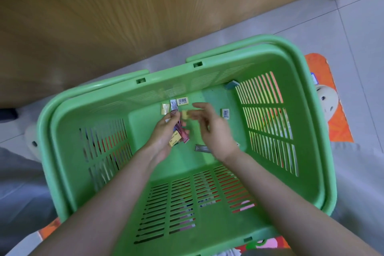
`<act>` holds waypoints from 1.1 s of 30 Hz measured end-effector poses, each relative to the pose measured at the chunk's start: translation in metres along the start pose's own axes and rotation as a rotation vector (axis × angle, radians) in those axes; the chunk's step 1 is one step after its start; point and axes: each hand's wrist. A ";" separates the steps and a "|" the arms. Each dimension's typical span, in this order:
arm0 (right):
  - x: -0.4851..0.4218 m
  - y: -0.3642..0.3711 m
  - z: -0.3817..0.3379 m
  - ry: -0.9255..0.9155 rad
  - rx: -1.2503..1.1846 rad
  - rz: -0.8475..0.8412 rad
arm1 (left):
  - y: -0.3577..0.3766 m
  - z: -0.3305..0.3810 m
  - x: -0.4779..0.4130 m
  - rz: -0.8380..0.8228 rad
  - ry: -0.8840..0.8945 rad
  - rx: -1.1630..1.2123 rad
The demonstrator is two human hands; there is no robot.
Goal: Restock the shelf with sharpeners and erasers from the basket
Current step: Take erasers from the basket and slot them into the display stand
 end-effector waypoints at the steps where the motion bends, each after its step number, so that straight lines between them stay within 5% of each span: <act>1: -0.007 -0.005 0.010 -0.001 0.105 0.118 | -0.001 0.001 0.000 0.015 0.002 -0.016; 6: -0.026 -0.029 0.056 0.147 0.712 0.018 | -0.004 0.007 0.006 -0.003 -0.020 -0.003; 10: -0.027 -0.035 0.069 -0.050 1.038 -0.033 | -0.009 0.008 0.011 -0.028 -0.054 0.004; 17: -0.011 -0.052 0.061 0.046 1.024 -0.593 | -0.013 0.003 0.018 -0.013 -0.085 -0.007; 26: -0.015 -0.042 0.064 0.168 1.329 -0.737 | -0.013 0.005 0.030 -0.033 -0.069 -0.021; 33: -0.009 -0.050 0.068 0.178 1.286 -0.780 | -0.012 0.005 0.035 -0.051 -0.055 -0.038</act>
Point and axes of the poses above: each hand's wrist, its own x-axis away from the middle knuckle, its own y-axis out of the palm, z = x × y, and after that the axes turned 10 degrees about y, right-handed
